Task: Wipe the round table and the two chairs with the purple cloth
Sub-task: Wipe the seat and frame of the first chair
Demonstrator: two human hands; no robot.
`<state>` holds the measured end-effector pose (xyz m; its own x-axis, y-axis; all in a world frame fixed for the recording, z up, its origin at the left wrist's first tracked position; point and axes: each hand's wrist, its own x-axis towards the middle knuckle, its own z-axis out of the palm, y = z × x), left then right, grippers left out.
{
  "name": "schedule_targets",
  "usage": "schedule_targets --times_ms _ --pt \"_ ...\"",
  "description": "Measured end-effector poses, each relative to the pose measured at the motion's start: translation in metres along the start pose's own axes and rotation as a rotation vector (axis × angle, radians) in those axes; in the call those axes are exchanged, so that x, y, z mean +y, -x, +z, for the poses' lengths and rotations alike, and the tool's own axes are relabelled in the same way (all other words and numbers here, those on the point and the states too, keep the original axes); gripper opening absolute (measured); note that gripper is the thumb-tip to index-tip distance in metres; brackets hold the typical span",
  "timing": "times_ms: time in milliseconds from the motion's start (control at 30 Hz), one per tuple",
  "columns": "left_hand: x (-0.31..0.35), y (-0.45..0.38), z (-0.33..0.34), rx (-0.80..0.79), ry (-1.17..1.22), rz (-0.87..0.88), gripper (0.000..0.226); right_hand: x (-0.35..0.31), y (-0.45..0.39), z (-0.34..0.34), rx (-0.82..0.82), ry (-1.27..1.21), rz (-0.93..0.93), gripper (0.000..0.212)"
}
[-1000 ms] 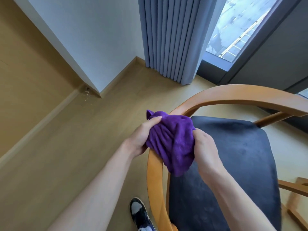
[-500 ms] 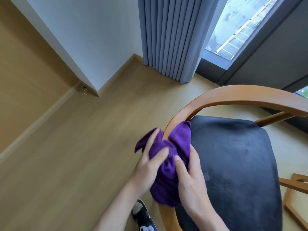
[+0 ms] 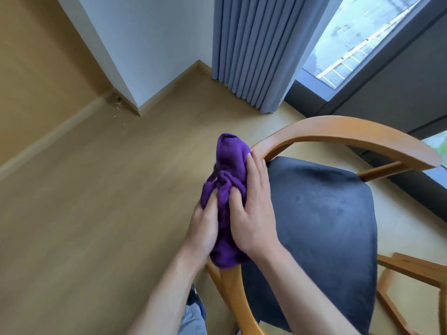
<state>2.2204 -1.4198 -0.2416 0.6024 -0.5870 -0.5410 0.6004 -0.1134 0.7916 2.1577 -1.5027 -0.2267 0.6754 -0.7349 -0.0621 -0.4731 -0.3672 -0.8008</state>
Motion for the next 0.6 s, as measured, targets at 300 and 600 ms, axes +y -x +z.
schedule_targets --times_ms 300,600 --pt "-0.128 0.148 0.024 0.473 -0.001 -0.145 0.034 0.052 0.139 -0.015 -0.346 0.099 -0.347 0.073" --pt "-0.046 0.073 0.021 0.432 0.102 -0.022 0.058 0.015 0.030 -0.012 -0.225 0.219 -0.357 0.065"
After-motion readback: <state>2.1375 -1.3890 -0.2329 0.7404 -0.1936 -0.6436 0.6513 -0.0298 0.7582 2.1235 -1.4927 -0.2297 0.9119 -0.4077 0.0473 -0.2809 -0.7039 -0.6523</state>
